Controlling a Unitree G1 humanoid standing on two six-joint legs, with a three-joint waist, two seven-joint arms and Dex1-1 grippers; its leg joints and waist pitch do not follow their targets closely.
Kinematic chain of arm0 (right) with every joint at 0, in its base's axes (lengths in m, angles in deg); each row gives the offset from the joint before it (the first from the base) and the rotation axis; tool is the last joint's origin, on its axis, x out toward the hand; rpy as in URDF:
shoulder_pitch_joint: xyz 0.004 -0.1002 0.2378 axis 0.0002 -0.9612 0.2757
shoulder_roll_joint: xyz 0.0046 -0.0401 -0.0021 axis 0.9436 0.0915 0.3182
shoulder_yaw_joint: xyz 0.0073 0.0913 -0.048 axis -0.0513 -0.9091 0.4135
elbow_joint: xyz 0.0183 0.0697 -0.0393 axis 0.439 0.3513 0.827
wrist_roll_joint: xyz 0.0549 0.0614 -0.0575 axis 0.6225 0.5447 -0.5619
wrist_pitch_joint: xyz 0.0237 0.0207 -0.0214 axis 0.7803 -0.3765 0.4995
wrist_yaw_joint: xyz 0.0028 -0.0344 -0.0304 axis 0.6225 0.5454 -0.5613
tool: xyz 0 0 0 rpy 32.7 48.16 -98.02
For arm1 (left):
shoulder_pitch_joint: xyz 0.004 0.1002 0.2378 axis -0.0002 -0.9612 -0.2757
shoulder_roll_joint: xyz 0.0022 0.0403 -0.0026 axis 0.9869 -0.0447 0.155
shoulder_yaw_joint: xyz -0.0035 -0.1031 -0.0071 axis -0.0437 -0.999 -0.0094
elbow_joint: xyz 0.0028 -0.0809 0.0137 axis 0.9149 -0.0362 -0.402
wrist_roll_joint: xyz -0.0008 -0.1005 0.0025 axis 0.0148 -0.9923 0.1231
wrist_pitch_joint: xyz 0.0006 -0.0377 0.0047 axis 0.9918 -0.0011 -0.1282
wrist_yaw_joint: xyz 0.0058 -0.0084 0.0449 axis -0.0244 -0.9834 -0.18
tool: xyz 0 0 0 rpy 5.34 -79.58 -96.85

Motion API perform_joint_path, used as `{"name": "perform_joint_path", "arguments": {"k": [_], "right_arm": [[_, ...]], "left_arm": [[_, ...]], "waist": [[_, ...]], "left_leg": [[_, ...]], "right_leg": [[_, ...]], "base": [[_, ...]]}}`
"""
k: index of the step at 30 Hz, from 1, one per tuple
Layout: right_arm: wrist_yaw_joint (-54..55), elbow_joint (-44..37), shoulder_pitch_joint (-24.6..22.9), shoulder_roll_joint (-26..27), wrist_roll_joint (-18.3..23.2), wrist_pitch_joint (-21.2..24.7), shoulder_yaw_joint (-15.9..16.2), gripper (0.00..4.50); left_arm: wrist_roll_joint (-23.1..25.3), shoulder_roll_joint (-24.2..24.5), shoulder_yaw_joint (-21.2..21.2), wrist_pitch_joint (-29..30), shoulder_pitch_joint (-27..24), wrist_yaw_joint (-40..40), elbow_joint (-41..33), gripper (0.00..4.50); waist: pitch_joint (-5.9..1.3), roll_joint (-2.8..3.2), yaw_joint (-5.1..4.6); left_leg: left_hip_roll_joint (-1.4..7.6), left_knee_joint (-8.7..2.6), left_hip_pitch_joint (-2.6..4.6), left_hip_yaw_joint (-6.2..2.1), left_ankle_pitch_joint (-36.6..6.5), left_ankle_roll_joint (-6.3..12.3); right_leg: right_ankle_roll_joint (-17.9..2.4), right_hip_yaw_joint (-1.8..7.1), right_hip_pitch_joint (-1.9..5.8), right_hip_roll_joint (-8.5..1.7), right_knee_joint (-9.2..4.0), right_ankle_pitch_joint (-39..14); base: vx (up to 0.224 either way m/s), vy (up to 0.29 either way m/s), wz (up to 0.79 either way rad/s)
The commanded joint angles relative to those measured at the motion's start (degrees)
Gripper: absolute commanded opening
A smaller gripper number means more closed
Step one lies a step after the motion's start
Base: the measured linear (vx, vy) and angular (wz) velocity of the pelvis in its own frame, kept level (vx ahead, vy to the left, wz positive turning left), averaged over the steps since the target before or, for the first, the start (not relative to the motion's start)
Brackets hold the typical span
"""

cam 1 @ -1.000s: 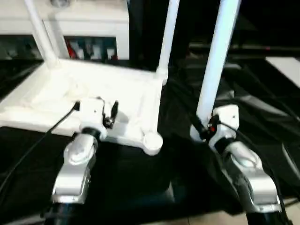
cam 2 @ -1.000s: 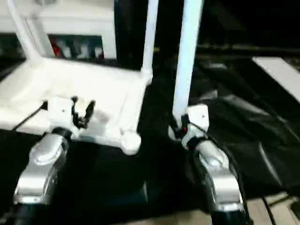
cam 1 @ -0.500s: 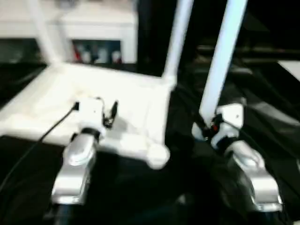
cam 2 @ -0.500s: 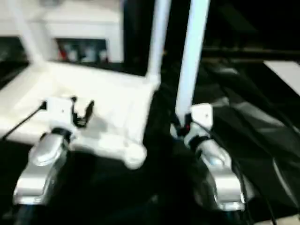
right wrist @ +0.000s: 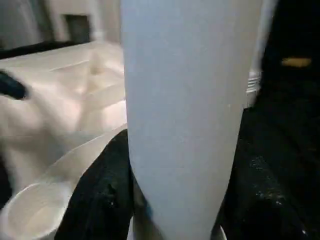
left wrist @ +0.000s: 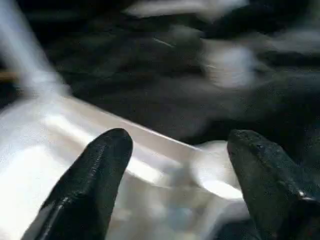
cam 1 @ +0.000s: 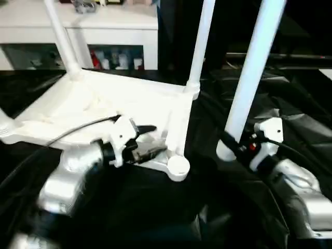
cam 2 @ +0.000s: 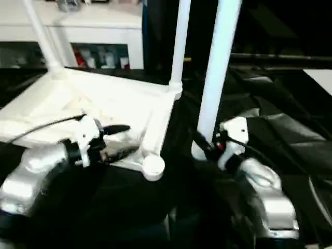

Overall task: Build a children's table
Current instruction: Insert table leg to table base

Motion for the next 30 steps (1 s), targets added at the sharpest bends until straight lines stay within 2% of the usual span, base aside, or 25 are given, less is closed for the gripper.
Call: {"name": "perform_joint_path", "arguments": {"k": [1, 2, 4, 5, 6, 7, 8, 9, 10, 11, 12, 14, 15, 16, 17, 22, 23, 26, 27, 29, 30], "right_arm": [[-2.20, -2.14, -0.53, -1.06, 0.83, 0.90, 0.84, 1.89], [-2.66, -2.36, -0.72, -1.55, 0.69, 0.94, 1.30, 1.89], [-3.28, -2.86, -1.16, -2.23, 0.60, 1.20, 2.00, 1.89], [-3.68, -3.20, -1.82, -2.80, 0.02, 0.92, 2.58, 1.89], [-3.83, -3.30, -2.00, -2.94, -0.12, 0.88, 2.69, 1.89], [-3.93, -3.44, -2.22, -3.01, -0.17, 0.88, 2.71, 1.89], [-3.94, -3.51, -2.30, -3.01, -0.16, 0.89, 2.67, 1.89], [-4.04, -3.69, -2.46, -3.04, -0.08, 0.96, 2.58, 1.89], [-4.04, -3.69, -2.46, -3.04, -0.08, 0.96, 2.58, 1.89], [-4.21, -3.87, -2.67, -3.21, -0.08, 0.98, 2.57, 1.89], [-4.25, -3.92, -2.75, -3.30, -0.13, 0.95, 2.60, 1.89], [-4.28, -4.09, -2.96, -3.59, -0.16, 0.90, 2.68, 1.89], [-4.27, -4.11, -2.97, -3.61, -0.15, 0.91, 2.70, 1.89], [-4.29, -4.33, -3.15, -3.83, -0.06, 0.96, 2.79, 1.89], [-4.42, -4.45, -3.25, -3.95, -0.02, 1.02, 2.86, 1.89], [-5.19, -4.90, -3.52, -4.22, 0.43, 1.38, 3.12, 1.89], [-5.22, -4.91, -3.52, -4.24, 0.43, 1.38, 3.14, 1.89], [-5.29, -4.94, -3.57, -4.38, 0.41, 1.23, 3.24, 1.89], [-5.28, -4.95, -3.58, -4.38, 0.40, 1.20, 3.24, 1.89], [-5.14, -5.04, -3.73, -4.42, 0.22, 1.02, 3.39, 1.89], [-5.06, -5.09, -3.79, -4.46, 0.08, 0.94, 3.50, 1.89]], "left_arm": [[1.43, 0.92, 3.03, -1.33, 1.64, 5.16, 2.47, 4.01], [2.95, 1.63, 4.43, -2.82, 2.72, 7.06, 4.28, 3.56], [5.79, 2.54, 6.78, -5.86, 5.19, 10.18, 8.78, 3.50], [8.31, 3.31, 8.45, -8.89, 7.56, 12.13, 13.22, 3.59], [8.80, 3.63, 8.91, -9.39, 8.17, 12.82, 14.29, 3.56], [9.57, 3.92, 9.38, -10.37, 8.94, 13.26, 15.72, 3.37], [9.84, 4.00, 9.51, -10.96, 9.27, 13.42, 16.30, 3.37], [10.22, 4.12, 9.78, -12.68, 10.44, 14.11, 18.23, 3.09], [10.22, 4.12, 9.78, -12.68, 10.44, 14.11, 18.23, 3.23], [10.69, 4.07, 9.96, -14.95, 12.14, 14.36, 21.02, 3.08], [10.90, 4.03, 10.00, -15.99, 12.78, 14.35, 22.09, 2.83], [12.02, 4.00, 10.34, -19.49, 15.06, 14.58, 26.01, 2.68], [12.07, 3.94, 10.33, -19.86, 15.30, 14.70, 26.44, 2.70], [12.32, 3.39, 10.22, -22.42, 17.21, 15.89, 29.86, 2.61], [12.53, 3.22, 10.32, -23.27, 17.85, 16.42, 30.96, 2.44], [13.49, 2.74, 11.53, -26.56, 20.35, 19.38, 35.61, 2.08], [13.54, 2.70, 11.61, -26.76, 20.49, 19.52, 35.87, 1.95], [14.14, 1.91, 12.24, -29.46, 22.14, 21.53, 39.58, 1.73], [14.20, 1.83, 12.28, -29.68, 22.25, 21.66, 39.85, 1.61], [14.88, 1.27, 12.53, -30.92, 22.93, 21.95, 41.53, 1.41], [15.31, 1.07, 12.61, -31.56, 23.23, 21.76, 42.31, 1.41]], "waist": [[-2.56, -0.03, 0.05], [-2.63, 0.32, 0.16], [-2.78, 0.35, 0.10], [-2.98, 0.87, 0.33], [-2.88, 0.92, 0.38], [-3.35, 0.43, 0.34], [-3.33, 0.50, 0.44], [-3.37, 1.38, 0.50], [-3.45, 1.17, 0.46], [-3.66, 0.97, 0.52], [-3.66, 0.97, 0.62], [-4.07, 1.24, 0.93], [-4.11, 1.11, 0.88], [-4.01, 2.06, 1.00], [-4.07, 1.49, 0.89], [-3.62, 1.44, 0.93], [-3.62, 1.65, 0.91], [-3.58, 1.54, 0.94], [-3.56, 1.75, 0.92], [-3.60, 1.61, 0.97], [-3.59, 2.29, 1.02]], "left_leg": [[4.22, -6.39, 0.03, -1.39, -11.41, 0.44], [4.24, -6.37, -0.06, -1.35, -10.70, 0.37], [4.17, -6.43, -0.20, -1.34, -9.36, 0.57], [4.22, -6.28, -0.09, -1.31, -8.15, 0.45], [4.10, -6.35, -0.12, -1.27, -7.96, 0.76], [4.17, -6.14, -0.64, -1.32, -5.34, 0.64], [4.18, -6.13, -0.70, -1.32, -4.26, 0.92], [4.21, -5.99, -0.56, -1.28, -3.34, 1.17], [4.17, -5.91, -0.52, -1.11, -3.09, 1.33], [4.28, -5.81, -0.66, -1.08, -1.78, 1.57], [4.22, -5.77, -0.64, -1.01, -1.18, 1.86], [4.35, -5.50, -0.60, -0.95, 1.45, 2.82], [4.37, -5.40, -0.69, -0.87, 2.15, 3.32], [4.28, -5.38, -0.80, -1.05, 2.22, 3.43], [4.29, -5.37, -0.71, -0.88, 1.26, 3.41], [4.61, -5.78, -0.66, -0.83, -2.76, 2.10], [4.63, -5.82, -0.58, -0.80, -3.21, 1.75], [4.63, -5.86, -0.62, -0.75, -3.32, 1.49], [4.68, -5.89, -0.52, -0.75, -3.97, 1.16], [4.72, -5.89, -0.60, -0.79, -3.90, 1.01], [4.70, -5.85, -0.55, -0.84, -3.94, 0.94]], "right_leg": [[-11.88, 2.81, 1.99, -4.68, -5.12, -16.14], [-11.89, 2.83, 2.02, -4.68, -4.98, -15.71], [-11.03, 2.75, 2.07, -4.48, -5.18, -15.96], [-11.28, 2.81, 2.02, -4.61, -4.96, -14.40], [-11.01, 2.80, 1.93, -4.46, -5.44, -14.44], [-11.78, 2.72, 2.73, -4.59, -4.58, -10.08], [-12.13, 2.67, 2.70, -4.63, -4.55, -8.76], [-13.29, 2.57, 2.52, -4.65, -4.37, -6.79], [-13.73, 2.52, 2.52, -4.56, -4.50, -5.99], [-14.86, 2.45, 2.80, -4.53, -4.03, -2.96], [-15.14, 2.41, 2.72, -4.41, -3.99, -1.82], [-16.47, 2.24, 2.84, -4.52, -3.39, 3.20], [-17.05, 2.16, 2.84, -4.45, -3.15, 5.64], [-17.28, 2.11, 2.80, -4.50, -3.12, 6.04], [-17.45, 2.10, 2.93, -4.53, -3.26, 6.00], [-17.55, 2.21, 2.88, -4.77, -3.75, 0.44], [-17.50, 2.25, 2.83, -4.75, -3.87, -0.07], [-17.54, 2.28, 2.85, -4.75, -3.88, 0.05], [-17.48, 2.27, 2.83, -4.78, -3.99, -0.59], [-17.60, 2.31, 2.96, -4.87, -3.88, -0.48], [-17.57, 2.30, 2.87, -4.87, -3.91, -0.61]], "base": [[0.000, 0.000, 0.00], [0.000, 0.000, 0.00], [0.000, 0.000, 0.00], [0.000, 0.000, 0.00], [0.000, 0.000, 0.00], [0.000, 0.000, 0.00], [0.000, 0.000, 0.00], [0.000, 0.000, 0.00], [0.000, 0.000, 0.00], [0.000, 0.000, 0.00], [0.000, 0.000, 0.00], [0.000, 0.000, 0.00], [0.000, 0.000, 0.00], [0.000, 0.000, 0.00], [0.000, 0.000, 0.00], [0.000, 0.000, 0.00], [0.000, 0.000, 0.00], [0.000, 0.000, 0.00], [0.000, 0.000, 0.00], [0.000, 0.000, 0.00], [0.000, 0.000, 0.00]]}}
